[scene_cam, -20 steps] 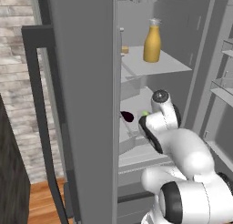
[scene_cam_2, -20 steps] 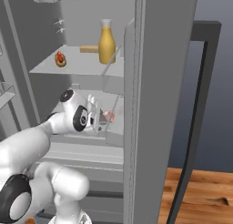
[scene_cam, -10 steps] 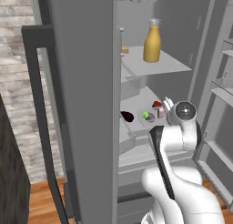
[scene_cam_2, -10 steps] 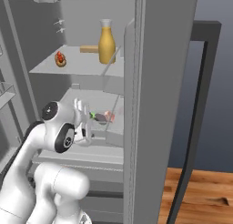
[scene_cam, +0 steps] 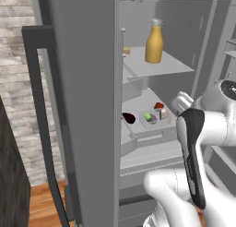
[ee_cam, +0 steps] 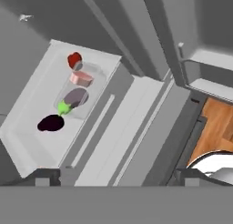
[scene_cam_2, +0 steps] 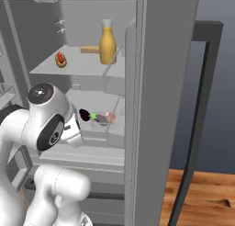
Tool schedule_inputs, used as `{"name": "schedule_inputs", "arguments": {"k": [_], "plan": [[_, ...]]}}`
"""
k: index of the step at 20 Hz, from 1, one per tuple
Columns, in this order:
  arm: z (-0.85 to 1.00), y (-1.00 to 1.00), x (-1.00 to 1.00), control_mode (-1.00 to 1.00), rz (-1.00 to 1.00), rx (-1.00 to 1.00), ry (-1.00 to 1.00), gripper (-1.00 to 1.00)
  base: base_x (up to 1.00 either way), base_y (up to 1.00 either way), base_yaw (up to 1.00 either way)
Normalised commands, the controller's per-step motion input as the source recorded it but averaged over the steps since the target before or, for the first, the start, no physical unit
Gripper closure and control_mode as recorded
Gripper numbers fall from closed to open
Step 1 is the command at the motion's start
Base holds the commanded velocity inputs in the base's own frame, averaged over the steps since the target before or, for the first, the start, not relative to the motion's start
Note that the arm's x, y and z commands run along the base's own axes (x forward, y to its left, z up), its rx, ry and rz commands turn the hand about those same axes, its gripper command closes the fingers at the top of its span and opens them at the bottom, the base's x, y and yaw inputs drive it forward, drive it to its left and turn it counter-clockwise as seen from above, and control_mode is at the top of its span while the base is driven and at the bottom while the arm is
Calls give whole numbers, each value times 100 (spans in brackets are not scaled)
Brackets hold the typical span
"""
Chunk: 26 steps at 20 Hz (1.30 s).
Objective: Place the tupperware on the second highest shelf of the fridge. Make space for the tupperware among the existing items by rearranging them on the shelves if needed. Close the fridge door when finished.
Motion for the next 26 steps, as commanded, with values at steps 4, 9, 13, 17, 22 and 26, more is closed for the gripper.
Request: {"name": "schedule_inputs", "arguments": {"k": [4,9,13,17,22,26], "plan": [[9,47,-72,-100,61,-14,26,-100,0,0,0],[3,34,-24,-100,46,-22,12,-100,0,0,0],[0,-7,-22,-100,20,-8,-1,-100,0,0,0],[0,-13,-28,-100,10,-1,-5,-100,0,0,0],[0,0,-7,100,3,0,-1,-100,-2,0,0],[0,0,0,100,0,0,0,-100,-43,0,6]]}}
